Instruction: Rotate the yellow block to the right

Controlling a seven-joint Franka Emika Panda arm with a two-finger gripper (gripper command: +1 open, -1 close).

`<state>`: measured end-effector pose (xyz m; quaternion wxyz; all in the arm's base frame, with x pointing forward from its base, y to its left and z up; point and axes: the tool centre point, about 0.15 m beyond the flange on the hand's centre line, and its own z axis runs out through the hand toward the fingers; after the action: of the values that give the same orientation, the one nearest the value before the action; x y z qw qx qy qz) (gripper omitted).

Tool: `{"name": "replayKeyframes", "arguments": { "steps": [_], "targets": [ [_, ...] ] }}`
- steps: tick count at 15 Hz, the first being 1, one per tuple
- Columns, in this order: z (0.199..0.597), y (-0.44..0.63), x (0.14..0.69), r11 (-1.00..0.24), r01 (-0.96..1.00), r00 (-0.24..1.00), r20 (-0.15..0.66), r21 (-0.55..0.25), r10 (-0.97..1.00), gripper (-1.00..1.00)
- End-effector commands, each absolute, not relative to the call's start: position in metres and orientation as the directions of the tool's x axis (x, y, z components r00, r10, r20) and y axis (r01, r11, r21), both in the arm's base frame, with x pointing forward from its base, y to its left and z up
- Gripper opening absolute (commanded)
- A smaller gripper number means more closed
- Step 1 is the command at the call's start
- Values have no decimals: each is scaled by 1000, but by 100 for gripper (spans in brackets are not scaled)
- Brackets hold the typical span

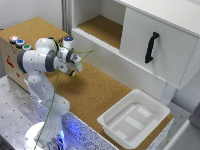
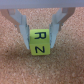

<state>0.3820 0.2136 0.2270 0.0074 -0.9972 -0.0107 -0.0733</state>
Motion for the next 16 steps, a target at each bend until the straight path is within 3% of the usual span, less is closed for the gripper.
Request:
{"name": "replayKeyframes", "arguments": {
  "steps": [1,4,8,10,16],
  "targets": [
    [256,206,386,-997,-68,993,99,29,-65,-100],
    [265,202,386,-997,-72,994,86,31,-69,-100],
    [268,170,379,-955,-296,955,29,12,-295,-100],
    [270,165,374,-905,-426,905,18,-1,-426,-100],
    [259,151,372,-628,-761,641,-38,-161,-767,-100]
  ]
}}
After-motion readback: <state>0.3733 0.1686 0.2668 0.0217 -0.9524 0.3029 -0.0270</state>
